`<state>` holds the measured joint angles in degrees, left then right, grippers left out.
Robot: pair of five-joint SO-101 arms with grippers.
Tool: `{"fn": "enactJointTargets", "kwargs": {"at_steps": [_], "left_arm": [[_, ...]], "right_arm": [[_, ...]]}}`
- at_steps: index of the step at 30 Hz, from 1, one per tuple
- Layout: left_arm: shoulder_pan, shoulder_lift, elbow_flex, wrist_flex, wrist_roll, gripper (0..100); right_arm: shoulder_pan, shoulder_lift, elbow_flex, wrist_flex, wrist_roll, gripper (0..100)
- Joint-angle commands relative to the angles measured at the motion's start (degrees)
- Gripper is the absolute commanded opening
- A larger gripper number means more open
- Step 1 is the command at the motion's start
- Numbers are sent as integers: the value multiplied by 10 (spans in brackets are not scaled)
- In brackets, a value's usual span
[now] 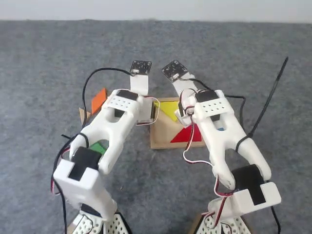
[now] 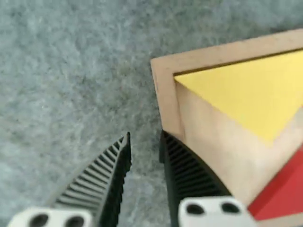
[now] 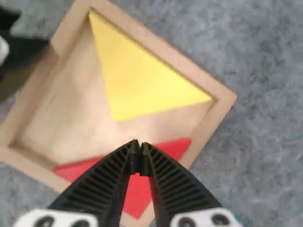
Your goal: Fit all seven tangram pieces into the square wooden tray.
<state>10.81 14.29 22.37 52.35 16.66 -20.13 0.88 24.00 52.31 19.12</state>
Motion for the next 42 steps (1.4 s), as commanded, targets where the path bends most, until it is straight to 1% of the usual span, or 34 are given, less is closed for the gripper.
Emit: {"fn": "enactJointTargets", "kwargs": {"at_steps": [1,4,8,10,17,20,23,27,30,36,39,42], "left_arm": [[4,5,-47,22,33,101],[1,19,-62,44,57,104],[2,37,-87,79,55,106],[4,39,-90,84,34,106],[1,37,-90,83,27,110],[4,30,-89,83,27,159],[5,17,-84,82,27,184],[6,-1,-61,57,27,187],[8,-24,-46,57,26,219],[31,-118,16,49,25,229],[47,-158,65,5,25,229],[54,-168,104,-48,27,229]], "right_arm": [[-11,-5,18,-69,-16,8],[-22,-5,47,-115,-18,8],[-21,25,55,-120,-18,8],[-21,55,54,-123,-18,8],[-20,71,19,-57,-13,8],[-15,72,19,-55,-13,8],[-3,72,19,-55,-12,7],[8,73,18,-58,-12,7],[8,73,18,-58,-12,7],[8,73,18,-58,-12,7],[7,73,18,-58,-12,7],[7,73,18,-58,-12,7]]}}
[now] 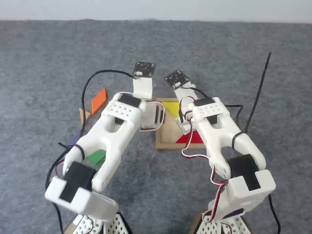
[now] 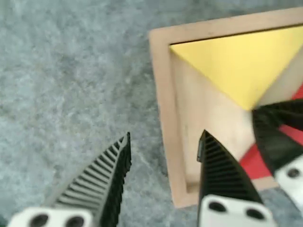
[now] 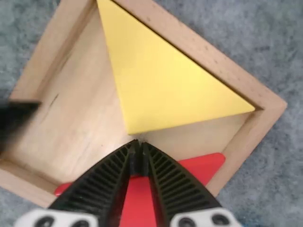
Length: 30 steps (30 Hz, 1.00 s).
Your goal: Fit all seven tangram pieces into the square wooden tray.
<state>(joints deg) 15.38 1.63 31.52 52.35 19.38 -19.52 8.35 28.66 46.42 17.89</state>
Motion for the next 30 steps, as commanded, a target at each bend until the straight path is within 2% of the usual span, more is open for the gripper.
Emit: {"fn": "enactJointTargets", "kwargs": {"at_steps": [1,5,11,18,22,30], "left_arm": [[5,-34,16,-59,1,229],[-3,33,-20,-47,37,229],[-4,172,-184,99,48,222],[-38,287,-327,200,41,189],[-47,319,-369,225,45,184],[-48,320,-372,227,48,186]], "right_arm": [[1,-1,-29,0,0,7],[1,-1,-29,0,0,7],[1,-1,-28,1,2,7],[2,-7,-45,47,88,7],[5,-7,-73,98,122,7],[11,-8,-98,189,184,7]]}}
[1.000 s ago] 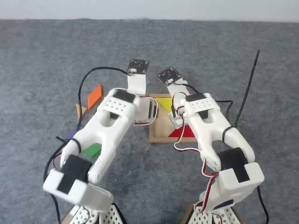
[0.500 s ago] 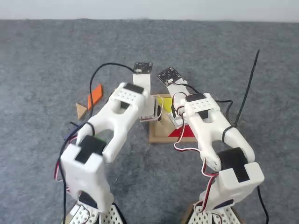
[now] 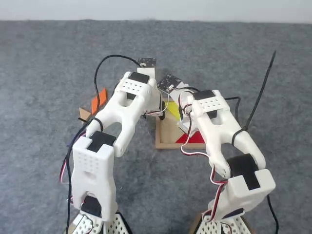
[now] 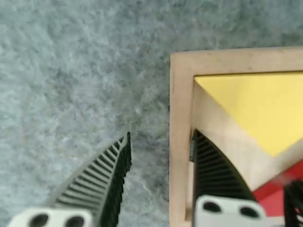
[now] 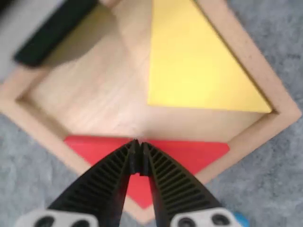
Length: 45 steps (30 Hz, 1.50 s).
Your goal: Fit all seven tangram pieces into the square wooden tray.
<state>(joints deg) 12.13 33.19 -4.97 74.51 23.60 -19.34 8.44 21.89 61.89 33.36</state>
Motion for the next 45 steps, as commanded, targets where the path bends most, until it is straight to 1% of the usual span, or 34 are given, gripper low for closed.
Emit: {"fn": "enactJointTargets", "kwargs": {"at_steps": [1,5,9,14,17,19,23,25,27,32,35,38,45], "left_arm": [[-16,4,-7,5,6,186],[-16,4,-7,5,6,186],[-16,4,-7,7,1,188],[-12,4,-7,7,-7,188],[-12,4,-7,7,-8,188],[-12,4,-7,7,-8,188],[-11,4,-7,7,-9,188],[-11,4,-7,7,-9,188],[-13,4,-7,7,-9,187],[-13,4,-7,11,-9,187],[-13,4,-7,11,-9,187],[-13,4,-7,11,-10,188],[-13,4,-7,11,-10,188]], "right_arm": [[9,-9,-31,43,35,7],[16,-9,-28,58,55,7],[15,-9,-51,38,45,7],[16,-3,-52,-88,-99,7],[14,-5,-45,-96,-122,20],[18,-7,-35,-85,-144,89],[14,-8,-27,-36,-256,275],[14,-8,-28,-30,-301,318],[16,-5,-29,-33,-360,318],[29,-1,-33,-34,-546,275],[37,-1,-30,-45,-606,251],[41,9,-33,-40,-627,248],[21,62,-33,-40,-621,248]]}}
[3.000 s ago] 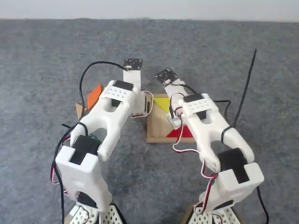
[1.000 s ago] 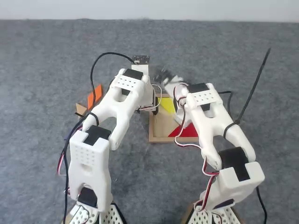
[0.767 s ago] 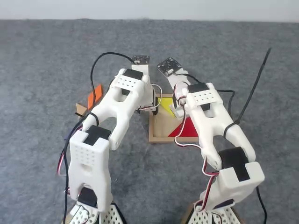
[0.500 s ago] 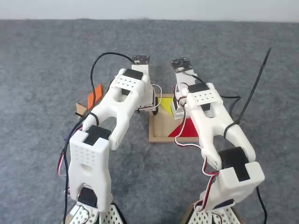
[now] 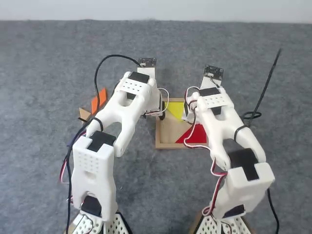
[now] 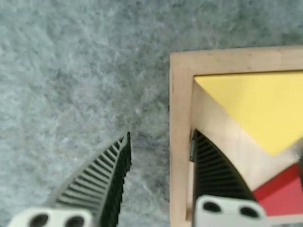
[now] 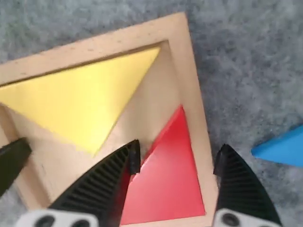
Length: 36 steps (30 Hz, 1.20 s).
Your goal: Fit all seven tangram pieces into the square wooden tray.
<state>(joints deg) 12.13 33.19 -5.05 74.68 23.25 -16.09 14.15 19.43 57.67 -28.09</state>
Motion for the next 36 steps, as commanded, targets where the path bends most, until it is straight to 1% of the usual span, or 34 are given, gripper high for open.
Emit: {"fn": "enactJointTargets", "kwargs": {"at_steps": [1,4,7,9,13,14,19,25,30,32,36], "left_arm": [[-13,4,-7,9,-6,188],[-13,4,-7,9,-6,188],[-13,4,-7,10,-6,188],[-14,4,-7,10,-5,188],[-14,4,-7,10,-4,188],[-15,4,-7,10,-3,188],[-17,5,-7,10,22,189],[-19,5,-7,10,26,189],[-18,6,-7,10,27,189],[-18,6,-7,10,27,189],[-18,6,-7,10,25,189]], "right_arm": [[-13,14,-9,2,-6,248],[-12,29,-18,5,-4,248],[-11,44,-40,32,3,248],[-12,57,-55,70,40,248],[-8,79,-109,196,159,248],[-7,80,-120,212,170,248],[-7,64,-135,247,171,248],[-4,26,-133,298,171,248],[33,-4,-133,322,175,248],[45,-17,-132,336,188,248],[54,-44,-132,371,205,248]]}}
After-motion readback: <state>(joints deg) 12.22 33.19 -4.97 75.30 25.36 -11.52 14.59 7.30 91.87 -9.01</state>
